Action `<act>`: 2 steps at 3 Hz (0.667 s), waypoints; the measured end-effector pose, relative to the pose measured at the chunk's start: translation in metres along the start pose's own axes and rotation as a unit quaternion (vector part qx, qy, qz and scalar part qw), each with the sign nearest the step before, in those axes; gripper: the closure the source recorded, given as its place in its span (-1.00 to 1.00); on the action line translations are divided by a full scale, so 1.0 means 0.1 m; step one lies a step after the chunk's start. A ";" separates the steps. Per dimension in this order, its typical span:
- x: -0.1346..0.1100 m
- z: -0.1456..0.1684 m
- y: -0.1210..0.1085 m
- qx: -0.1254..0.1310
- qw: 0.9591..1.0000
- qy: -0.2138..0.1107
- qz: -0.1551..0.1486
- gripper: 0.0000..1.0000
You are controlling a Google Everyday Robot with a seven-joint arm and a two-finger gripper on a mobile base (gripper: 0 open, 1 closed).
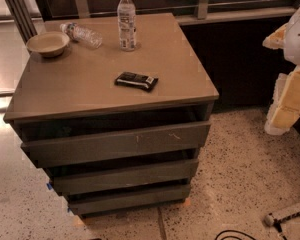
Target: Open bottom drawer
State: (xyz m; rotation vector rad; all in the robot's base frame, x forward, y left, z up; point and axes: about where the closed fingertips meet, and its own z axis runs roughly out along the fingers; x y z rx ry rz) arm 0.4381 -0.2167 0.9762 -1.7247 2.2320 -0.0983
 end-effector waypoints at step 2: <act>0.00 0.00 0.00 0.000 1.000 0.000 0.000 -0.72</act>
Offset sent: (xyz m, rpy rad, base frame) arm 0.0000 0.0000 0.0000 0.0000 0.0000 0.0000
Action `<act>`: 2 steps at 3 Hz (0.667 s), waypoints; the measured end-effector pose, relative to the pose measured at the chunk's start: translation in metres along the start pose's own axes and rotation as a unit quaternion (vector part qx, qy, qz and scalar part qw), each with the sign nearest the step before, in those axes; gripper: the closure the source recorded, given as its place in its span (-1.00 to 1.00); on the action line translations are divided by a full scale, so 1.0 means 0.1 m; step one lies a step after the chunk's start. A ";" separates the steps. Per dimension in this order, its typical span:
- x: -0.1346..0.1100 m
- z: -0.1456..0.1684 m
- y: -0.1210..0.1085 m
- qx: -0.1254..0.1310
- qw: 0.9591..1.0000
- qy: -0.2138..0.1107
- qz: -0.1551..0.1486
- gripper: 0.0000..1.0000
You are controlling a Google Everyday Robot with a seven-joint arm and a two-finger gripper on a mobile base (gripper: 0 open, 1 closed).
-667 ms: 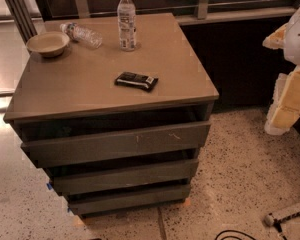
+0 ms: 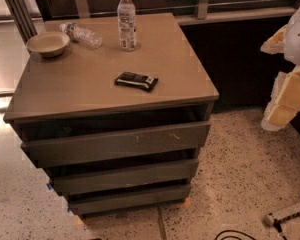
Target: Open bottom drawer
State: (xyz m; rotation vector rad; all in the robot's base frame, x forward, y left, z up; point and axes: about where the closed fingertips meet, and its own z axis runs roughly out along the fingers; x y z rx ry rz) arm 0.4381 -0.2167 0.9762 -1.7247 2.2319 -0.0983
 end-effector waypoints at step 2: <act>0.19 0.63 0.20 -0.050 0.997 -0.049 0.016 0.22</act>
Offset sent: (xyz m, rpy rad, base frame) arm -0.0110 -0.0081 -0.1239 0.2308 0.1589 0.0146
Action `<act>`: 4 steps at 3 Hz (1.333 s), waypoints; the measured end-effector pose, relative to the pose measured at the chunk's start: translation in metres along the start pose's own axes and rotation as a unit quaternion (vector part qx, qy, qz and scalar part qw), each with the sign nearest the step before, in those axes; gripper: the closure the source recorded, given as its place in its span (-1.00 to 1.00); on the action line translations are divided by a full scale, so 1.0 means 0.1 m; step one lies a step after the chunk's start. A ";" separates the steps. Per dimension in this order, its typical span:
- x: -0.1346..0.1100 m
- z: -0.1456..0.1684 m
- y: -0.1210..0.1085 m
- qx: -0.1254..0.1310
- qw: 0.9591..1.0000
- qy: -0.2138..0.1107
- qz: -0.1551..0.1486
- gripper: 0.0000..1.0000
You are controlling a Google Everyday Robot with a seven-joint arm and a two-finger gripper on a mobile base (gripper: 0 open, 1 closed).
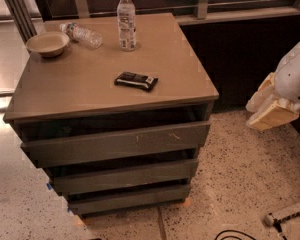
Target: Open bottom drawer
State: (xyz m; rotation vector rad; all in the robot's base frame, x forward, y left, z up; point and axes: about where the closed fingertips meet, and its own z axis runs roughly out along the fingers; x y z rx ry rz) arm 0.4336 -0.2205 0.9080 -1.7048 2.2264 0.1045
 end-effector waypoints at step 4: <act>0.24 0.79 0.39 -0.070 0.997 -0.038 0.008 1.00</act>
Offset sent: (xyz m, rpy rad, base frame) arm -0.0171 0.0029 -0.0464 0.0602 0.0880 0.0146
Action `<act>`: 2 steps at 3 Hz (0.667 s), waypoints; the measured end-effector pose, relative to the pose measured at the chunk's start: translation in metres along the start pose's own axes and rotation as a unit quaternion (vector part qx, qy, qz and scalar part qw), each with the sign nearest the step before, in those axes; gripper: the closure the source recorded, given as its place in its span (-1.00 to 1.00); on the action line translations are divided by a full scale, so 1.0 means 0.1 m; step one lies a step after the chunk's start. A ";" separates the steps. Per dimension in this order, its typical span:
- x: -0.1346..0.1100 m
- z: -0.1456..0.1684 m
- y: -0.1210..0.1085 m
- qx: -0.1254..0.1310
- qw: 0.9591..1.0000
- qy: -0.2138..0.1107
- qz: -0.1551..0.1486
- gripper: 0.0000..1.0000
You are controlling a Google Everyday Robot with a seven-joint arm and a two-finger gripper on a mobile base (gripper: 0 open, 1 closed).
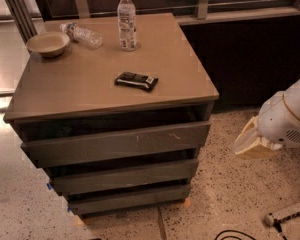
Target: Open bottom drawer
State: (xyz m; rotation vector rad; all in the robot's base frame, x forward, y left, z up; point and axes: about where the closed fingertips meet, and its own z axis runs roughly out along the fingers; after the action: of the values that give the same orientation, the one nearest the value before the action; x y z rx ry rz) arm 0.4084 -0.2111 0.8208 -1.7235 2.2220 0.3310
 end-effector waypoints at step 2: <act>0.34 1.84 0.17 -0.092 0.990 -0.109 -0.020 1.00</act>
Offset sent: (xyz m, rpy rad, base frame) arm -0.0064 0.0612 -0.2693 0.3490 0.1457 0.1714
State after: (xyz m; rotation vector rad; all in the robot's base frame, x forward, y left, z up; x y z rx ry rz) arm 0.4023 -0.1704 0.6376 -1.7269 2.0519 0.6985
